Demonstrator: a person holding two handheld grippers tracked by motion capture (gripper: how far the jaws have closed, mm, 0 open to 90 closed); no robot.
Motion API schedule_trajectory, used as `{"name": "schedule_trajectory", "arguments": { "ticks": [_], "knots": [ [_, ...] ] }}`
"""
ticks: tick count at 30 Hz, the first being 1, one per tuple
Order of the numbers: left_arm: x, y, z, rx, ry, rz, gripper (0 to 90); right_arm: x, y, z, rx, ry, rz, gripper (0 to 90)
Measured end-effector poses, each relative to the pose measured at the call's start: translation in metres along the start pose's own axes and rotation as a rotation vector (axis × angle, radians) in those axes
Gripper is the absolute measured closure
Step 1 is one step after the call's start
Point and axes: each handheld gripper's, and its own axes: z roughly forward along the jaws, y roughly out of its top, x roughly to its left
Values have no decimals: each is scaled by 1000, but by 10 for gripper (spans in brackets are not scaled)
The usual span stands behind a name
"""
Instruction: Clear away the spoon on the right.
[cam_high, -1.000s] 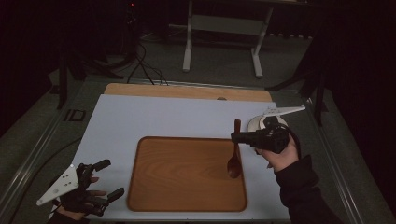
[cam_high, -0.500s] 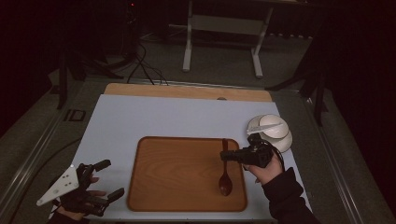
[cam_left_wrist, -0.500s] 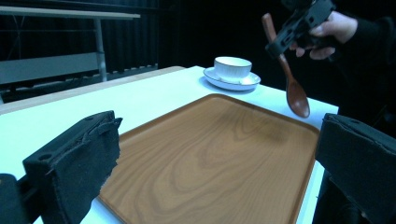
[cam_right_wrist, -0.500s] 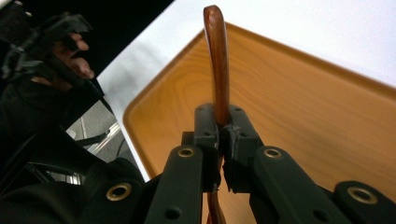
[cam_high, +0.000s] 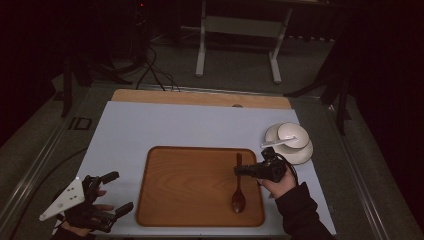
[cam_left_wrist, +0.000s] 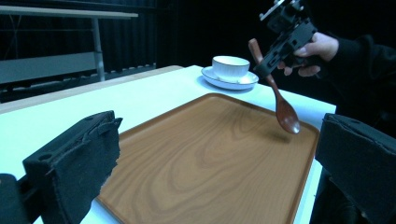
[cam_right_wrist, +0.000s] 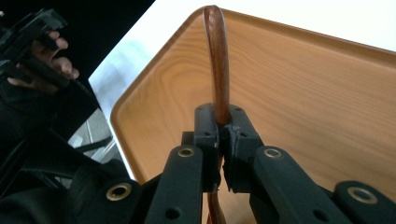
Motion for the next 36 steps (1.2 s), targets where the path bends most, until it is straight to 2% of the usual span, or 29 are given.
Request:
{"name": "schedule_trajectory", "arguments": {
  "ticks": [9,13,18,19,25,29,30,36],
  "knots": [
    [-1,0,0,3,-4,1,0,-13,-9,8,-25,-58,40,846],
    [0,0,0,2,-5,0,0,-18,-12,11,-38,-108,56,842],
    [-1,0,0,3,-6,1,0,-25,-17,16,-67,-152,102,839],
    [-1,0,0,3,-7,1,0,-27,-20,19,-75,-177,116,836],
    [-1,0,0,3,-10,2,0,-32,-25,24,-109,-224,160,840],
    [-1,0,0,3,-13,5,0,-39,-33,32,-125,-259,212,841],
    [-1,0,0,3,-13,5,0,-42,-35,34,-128,-258,234,841],
    [-1,0,0,3,-15,6,0,-48,-40,35,-160,-286,277,838]
  ]
}}
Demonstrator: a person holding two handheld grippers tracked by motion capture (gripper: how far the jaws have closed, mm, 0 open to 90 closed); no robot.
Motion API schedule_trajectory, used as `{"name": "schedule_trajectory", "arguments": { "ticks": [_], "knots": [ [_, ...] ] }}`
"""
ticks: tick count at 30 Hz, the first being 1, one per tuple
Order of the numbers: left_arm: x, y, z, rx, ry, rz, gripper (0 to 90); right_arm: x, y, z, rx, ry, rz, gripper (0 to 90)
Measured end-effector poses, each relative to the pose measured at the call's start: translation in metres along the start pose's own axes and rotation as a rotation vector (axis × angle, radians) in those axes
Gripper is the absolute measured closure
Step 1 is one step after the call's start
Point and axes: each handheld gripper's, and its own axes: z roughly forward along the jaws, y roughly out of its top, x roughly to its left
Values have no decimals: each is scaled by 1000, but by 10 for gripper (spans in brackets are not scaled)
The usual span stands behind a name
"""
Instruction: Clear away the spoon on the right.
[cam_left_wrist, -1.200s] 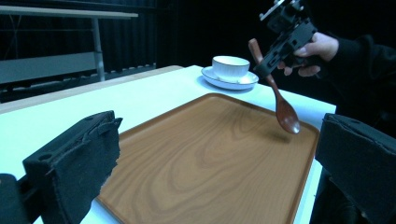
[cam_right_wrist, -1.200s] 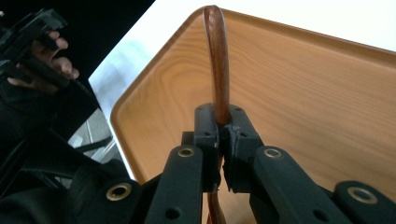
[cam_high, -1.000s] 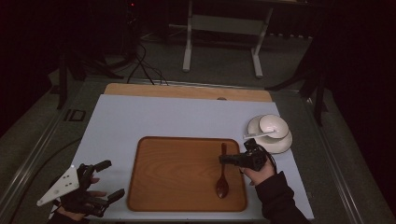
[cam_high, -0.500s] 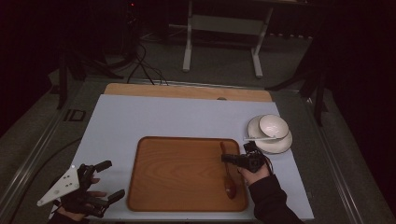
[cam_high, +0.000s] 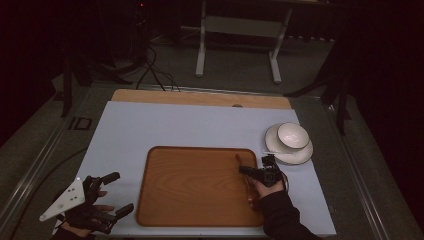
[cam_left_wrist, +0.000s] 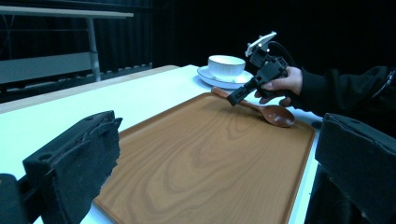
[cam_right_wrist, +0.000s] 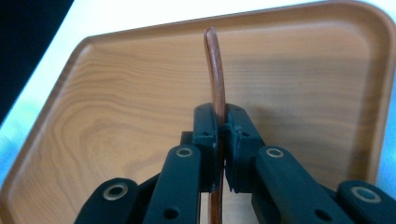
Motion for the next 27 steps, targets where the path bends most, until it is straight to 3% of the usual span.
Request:
{"name": "schedule_trajectory", "arguments": {
  "ticks": [5,10,17,21,27],
  "knots": [
    [0,0,0,-1,0,1,0,-2,-3,3,-14,-37,30,824],
    [0,0,0,-1,-1,0,0,-1,-7,7,0,-93,17,796],
    [0,0,1,0,-2,2,0,-2,-7,8,-9,-114,50,755],
    [0,0,1,2,-2,2,0,1,-6,7,-10,-143,15,718],
    [0,0,1,5,-4,1,0,5,-3,3,-7,-149,-24,677]
  ]
}}
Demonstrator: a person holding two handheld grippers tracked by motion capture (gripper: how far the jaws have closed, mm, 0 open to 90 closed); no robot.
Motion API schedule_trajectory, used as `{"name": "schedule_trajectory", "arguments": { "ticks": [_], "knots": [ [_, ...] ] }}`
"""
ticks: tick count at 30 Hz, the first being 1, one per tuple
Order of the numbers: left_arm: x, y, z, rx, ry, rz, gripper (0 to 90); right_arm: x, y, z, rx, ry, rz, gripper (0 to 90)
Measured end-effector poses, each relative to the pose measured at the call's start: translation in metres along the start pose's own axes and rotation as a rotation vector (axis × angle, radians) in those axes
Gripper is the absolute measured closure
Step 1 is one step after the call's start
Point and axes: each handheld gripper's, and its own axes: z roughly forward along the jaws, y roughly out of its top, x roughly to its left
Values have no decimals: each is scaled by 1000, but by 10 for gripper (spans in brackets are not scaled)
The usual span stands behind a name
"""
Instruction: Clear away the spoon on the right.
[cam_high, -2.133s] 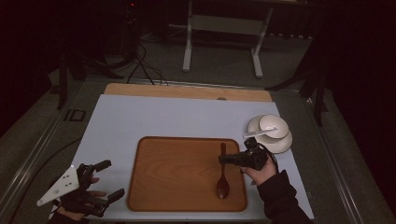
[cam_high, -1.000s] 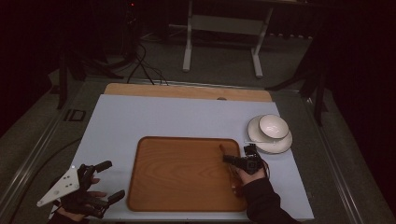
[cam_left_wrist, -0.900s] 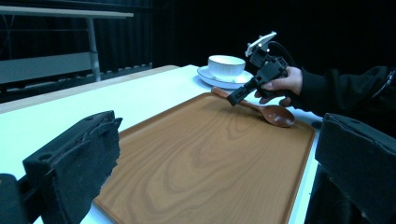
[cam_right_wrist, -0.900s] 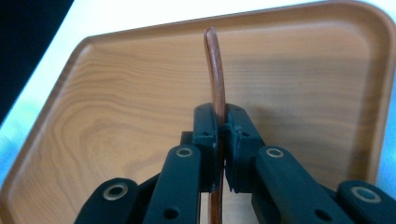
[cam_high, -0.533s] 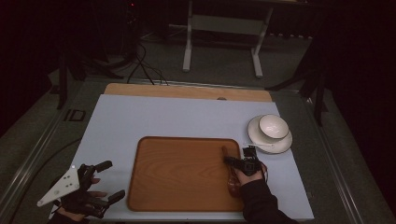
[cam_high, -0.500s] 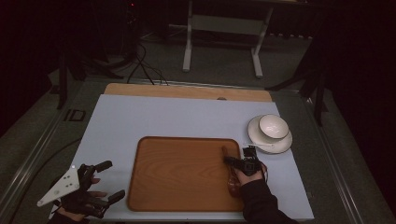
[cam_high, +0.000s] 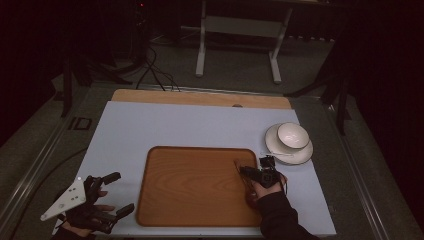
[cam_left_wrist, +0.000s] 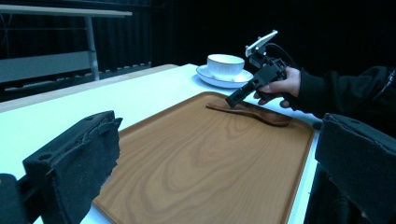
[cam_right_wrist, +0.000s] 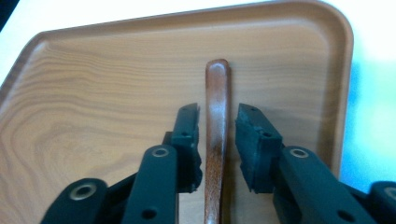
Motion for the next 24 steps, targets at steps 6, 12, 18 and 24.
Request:
{"name": "schedule_trajectory", "arguments": {
  "ticks": [6,12,18,24],
  "knots": [
    [-1,1,2,1,-5,3,0,10,4,-11,-10,9,-59,797],
    [-2,3,3,-6,-7,4,0,17,3,-18,-13,36,-78,663],
    [-2,4,7,-5,-17,10,0,28,2,-26,-9,50,-156,439],
    [0,4,11,6,-26,9,0,35,5,-33,-47,119,-227,217]
  ]
}}
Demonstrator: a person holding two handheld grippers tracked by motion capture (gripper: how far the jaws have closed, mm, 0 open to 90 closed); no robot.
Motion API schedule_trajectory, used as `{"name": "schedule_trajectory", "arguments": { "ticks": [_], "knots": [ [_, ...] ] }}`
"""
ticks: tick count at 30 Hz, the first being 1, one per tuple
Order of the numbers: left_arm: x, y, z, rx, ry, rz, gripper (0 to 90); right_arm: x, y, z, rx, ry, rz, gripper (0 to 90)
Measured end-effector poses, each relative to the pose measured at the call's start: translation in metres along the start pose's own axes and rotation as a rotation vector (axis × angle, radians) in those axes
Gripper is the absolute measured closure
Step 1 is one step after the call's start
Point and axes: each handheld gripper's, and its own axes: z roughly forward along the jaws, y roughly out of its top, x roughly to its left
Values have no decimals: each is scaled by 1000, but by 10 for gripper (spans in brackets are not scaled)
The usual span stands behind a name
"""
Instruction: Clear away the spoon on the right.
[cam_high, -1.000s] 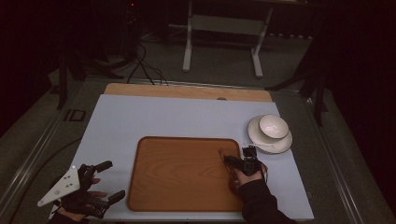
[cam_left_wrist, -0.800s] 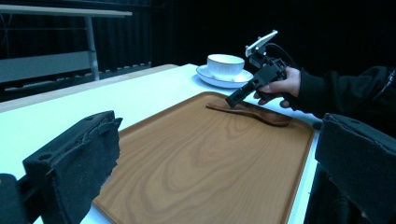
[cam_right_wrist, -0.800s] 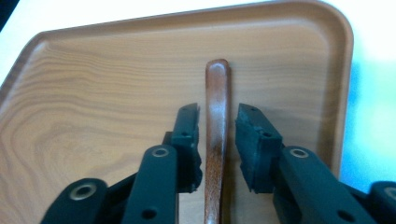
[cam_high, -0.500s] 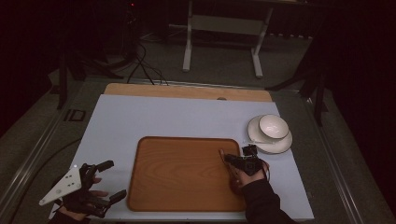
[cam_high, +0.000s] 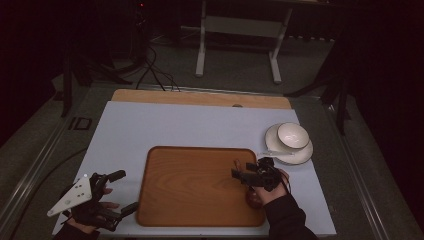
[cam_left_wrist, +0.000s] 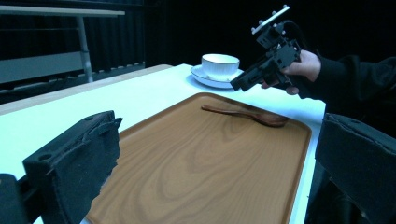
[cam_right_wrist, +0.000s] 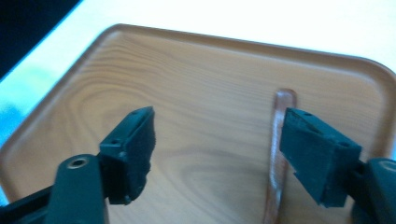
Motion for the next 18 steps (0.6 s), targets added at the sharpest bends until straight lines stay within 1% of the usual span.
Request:
{"name": "schedule_trajectory", "arguments": {
  "ticks": [1,3,4,5,7,8,9,11,12,13,15,16,17,18],
  "knots": [
    [-1,0,-1,-1,-2,-1,0,0,1,-1,-9,7,-3,205],
    [-1,-1,-1,-2,-2,0,0,0,2,-3,-25,54,7,155],
    [0,-1,-1,-3,-3,-2,0,0,2,-3,-25,54,7,155],
    [0,-1,-1,-1,-3,-2,0,0,3,-6,-46,59,-7,160],
    [0,-1,-1,1,-5,-1,0,1,4,-10,-62,36,-24,166],
    [0,-1,-1,1,-5,-1,0,1,4,-10,-62,36,-24,166],
    [1,-2,-1,1,-5,0,0,0,4,-13,-73,36,-25,166],
    [1,-2,0,4,-8,-1,0,-1,5,-20,-91,42,-43,167],
    [1,-2,0,5,-8,-1,0,-1,5,-20,-91,42,-43,167],
    [1,-2,0,6,-8,-1,0,-3,6,-27,-102,38,-66,172],
    [1,-2,-1,7,-7,-1,0,-3,6,-27,-102,38,-66,172],
    [1,-3,-1,5,-7,-4,0,-3,4,-37,-121,34,-82,179],
    [1,-3,-1,5,-5,-5,0,-3,3,-40,-125,29,-92,180],
    [1,-3,-1,5,-5,-5,0,-3,3,-40,-125,29,-92,180]
  ]
}}
